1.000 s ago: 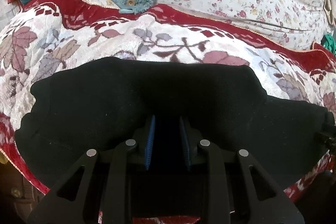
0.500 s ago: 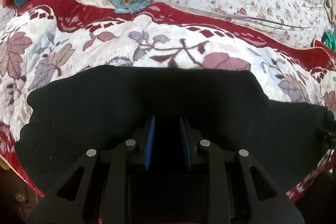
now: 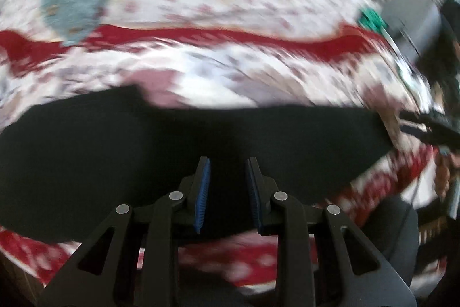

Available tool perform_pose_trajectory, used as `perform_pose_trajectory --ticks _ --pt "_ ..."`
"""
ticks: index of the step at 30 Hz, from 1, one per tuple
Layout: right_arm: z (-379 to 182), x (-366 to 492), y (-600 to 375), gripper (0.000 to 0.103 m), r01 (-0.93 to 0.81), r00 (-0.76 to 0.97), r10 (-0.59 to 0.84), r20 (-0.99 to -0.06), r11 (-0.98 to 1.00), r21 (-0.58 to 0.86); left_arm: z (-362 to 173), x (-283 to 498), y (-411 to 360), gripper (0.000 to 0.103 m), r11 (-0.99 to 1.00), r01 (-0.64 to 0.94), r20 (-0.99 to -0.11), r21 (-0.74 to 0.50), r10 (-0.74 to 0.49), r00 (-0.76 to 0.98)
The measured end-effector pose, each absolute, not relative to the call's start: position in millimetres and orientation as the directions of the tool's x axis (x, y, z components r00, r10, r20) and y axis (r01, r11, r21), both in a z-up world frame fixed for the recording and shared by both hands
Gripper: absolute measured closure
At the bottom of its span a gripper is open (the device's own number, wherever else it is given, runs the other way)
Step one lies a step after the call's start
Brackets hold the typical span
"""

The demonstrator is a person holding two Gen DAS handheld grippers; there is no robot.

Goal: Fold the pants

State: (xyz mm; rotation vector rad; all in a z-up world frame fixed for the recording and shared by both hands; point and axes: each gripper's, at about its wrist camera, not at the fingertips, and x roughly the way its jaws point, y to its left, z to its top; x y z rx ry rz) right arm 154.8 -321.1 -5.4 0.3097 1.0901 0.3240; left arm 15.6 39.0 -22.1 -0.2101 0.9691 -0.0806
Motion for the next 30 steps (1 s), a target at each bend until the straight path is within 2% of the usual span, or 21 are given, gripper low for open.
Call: perform_pose_trajectory --ticks 3,6,14,15,17,18,20,22,26,30 --pt "-31 145 -343 0.033 -0.045 0.406 0.428 -0.807 0.892 0.45 -39 19 10 0.079 0.983 0.048 -0.821 -0.179 -0.176 0.543" --pt "-53 143 -350 0.033 -0.02 0.373 0.486 -0.79 0.856 0.517 -45 18 3 0.079 0.991 0.054 -0.821 -0.126 -0.135 0.555" --pt "-75 161 -335 0.033 -0.122 0.334 0.611 -0.717 0.783 0.61 -49 18 14 0.079 0.981 0.025 -0.815 -0.192 -0.174 0.553" --pt "-76 161 -334 0.035 -0.138 0.328 0.619 -0.714 0.779 0.612 -49 17 12 0.079 0.983 0.025 -0.816 -0.184 -0.167 0.553" --pt "-76 161 -330 0.057 -0.179 0.326 0.591 -0.738 0.805 0.566 -49 17 10 0.079 0.985 0.027 -0.819 -0.169 -0.155 0.552" --pt "-76 161 -331 0.062 -0.194 0.326 0.591 -0.738 0.806 0.56 -48 17 10 0.079 0.986 0.025 -0.818 -0.167 -0.153 0.554" --pt "-77 159 -332 0.079 -0.235 0.318 0.599 -0.735 0.801 0.55 -44 19 8 0.079 0.984 0.034 -0.816 -0.172 -0.162 0.555" --pt "-74 153 -331 0.086 -0.28 0.334 0.605 -0.723 0.796 0.537 -34 25 7 0.079 0.963 0.051 -0.799 -0.266 -0.25 0.548" --pt "-67 147 -321 0.087 -0.349 0.353 0.603 -0.715 0.794 0.498 -14 52 -8 0.079 0.912 0.07 -0.76 -0.404 -0.378 0.529" --pt "-79 159 -317 0.087 -0.315 0.295 0.621 -0.726 0.781 0.54 -2 104 -48 0.079 0.855 0.093 -0.753 -0.51 -0.496 0.432"
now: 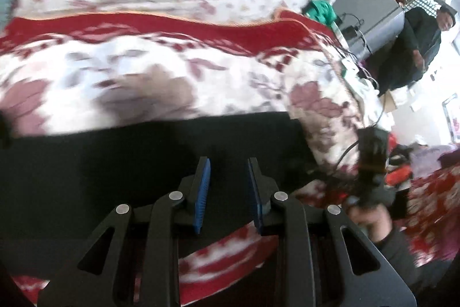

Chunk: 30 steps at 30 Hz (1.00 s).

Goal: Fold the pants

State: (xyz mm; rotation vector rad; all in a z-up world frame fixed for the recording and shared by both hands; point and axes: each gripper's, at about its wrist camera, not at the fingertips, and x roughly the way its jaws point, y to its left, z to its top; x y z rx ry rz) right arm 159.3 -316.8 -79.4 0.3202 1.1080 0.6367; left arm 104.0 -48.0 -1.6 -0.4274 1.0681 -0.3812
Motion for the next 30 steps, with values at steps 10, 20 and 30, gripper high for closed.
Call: perform_pose_trajectory --ticks 10,20,30 --pt "-35 118 -292 0.093 -0.561 0.41 0.672 -0.616 0.719 0.41 -1 170 -130 0.079 0.731 -0.046 -0.724 -0.68 -0.662 0.193" --pt "-32 111 -280 0.093 -0.644 0.353 0.737 -0.577 0.638 0.421 18 168 -168 0.079 0.886 0.096 -0.865 -0.454 -0.464 0.192" --pt "-28 108 -290 0.093 -0.645 0.369 0.749 -0.551 0.633 0.429 15 168 -232 0.054 0.949 0.316 -0.971 -0.007 -0.082 0.223"
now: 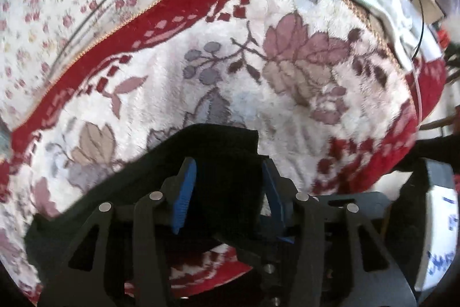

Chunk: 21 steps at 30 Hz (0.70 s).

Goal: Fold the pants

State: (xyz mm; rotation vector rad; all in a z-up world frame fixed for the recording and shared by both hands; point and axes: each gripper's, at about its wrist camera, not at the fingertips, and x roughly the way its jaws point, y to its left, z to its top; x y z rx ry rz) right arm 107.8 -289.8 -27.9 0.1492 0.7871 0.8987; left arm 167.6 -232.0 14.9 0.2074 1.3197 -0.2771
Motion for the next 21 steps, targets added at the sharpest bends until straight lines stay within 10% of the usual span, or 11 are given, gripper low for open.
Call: perform_pose_trajectory --ticks 4,14,21 --pt "-25 105 -293 0.093 -0.655 0.374 0.758 -0.535 0.624 0.426 13 168 -232 0.035 0.947 0.319 -0.975 -0.027 -0.095 0.2" --pt "-9 85 -289 0.093 -0.693 0.441 0.73 -0.522 0.646 0.319 21 168 -225 0.033 0.96 0.278 -0.975 0.019 -0.044 0.218" --pt "2 80 -289 0.093 -0.699 0.441 0.739 -0.509 0.638 0.322 29 164 -189 0.089 0.967 0.25 -0.961 -0.045 -0.11 0.253"
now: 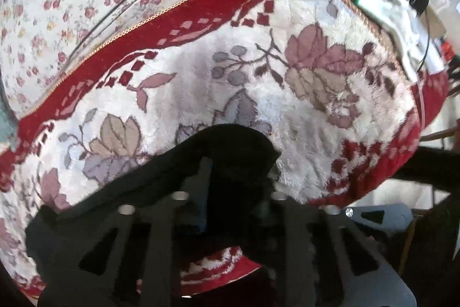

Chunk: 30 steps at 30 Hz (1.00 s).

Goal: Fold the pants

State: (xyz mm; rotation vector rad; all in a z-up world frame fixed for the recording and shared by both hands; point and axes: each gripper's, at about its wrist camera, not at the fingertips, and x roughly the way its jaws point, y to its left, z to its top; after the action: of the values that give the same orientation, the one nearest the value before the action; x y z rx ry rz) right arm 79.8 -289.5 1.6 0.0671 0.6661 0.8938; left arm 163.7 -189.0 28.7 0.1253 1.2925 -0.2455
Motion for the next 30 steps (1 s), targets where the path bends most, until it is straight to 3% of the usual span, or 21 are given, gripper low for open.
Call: perform_pose_trajectory --ticks 8,13,24,30 --pt "21 63 -246 0.093 -0.731 0.429 0.763 -0.483 0.607 0.311 48 145 -98 0.09 0.907 0.182 -0.864 -0.38 -0.418 0.281" --pt "33 48 -196 0.093 -0.757 0.413 0.785 -0.462 0.578 0.305 47 122 -14 0.09 0.841 0.124 -0.773 -0.527 -0.535 0.34" --pt "2 18 -29 0.093 -0.818 0.289 0.773 -0.564 0.506 0.274 -3 63 165 0.09 0.755 -0.035 -0.669 -0.655 -0.557 0.493" --pt "-29 22 25 0.093 -0.812 0.263 0.721 -0.642 0.524 0.256 -34 61 203 0.089 0.767 -0.116 -0.706 -0.631 -0.506 0.495"
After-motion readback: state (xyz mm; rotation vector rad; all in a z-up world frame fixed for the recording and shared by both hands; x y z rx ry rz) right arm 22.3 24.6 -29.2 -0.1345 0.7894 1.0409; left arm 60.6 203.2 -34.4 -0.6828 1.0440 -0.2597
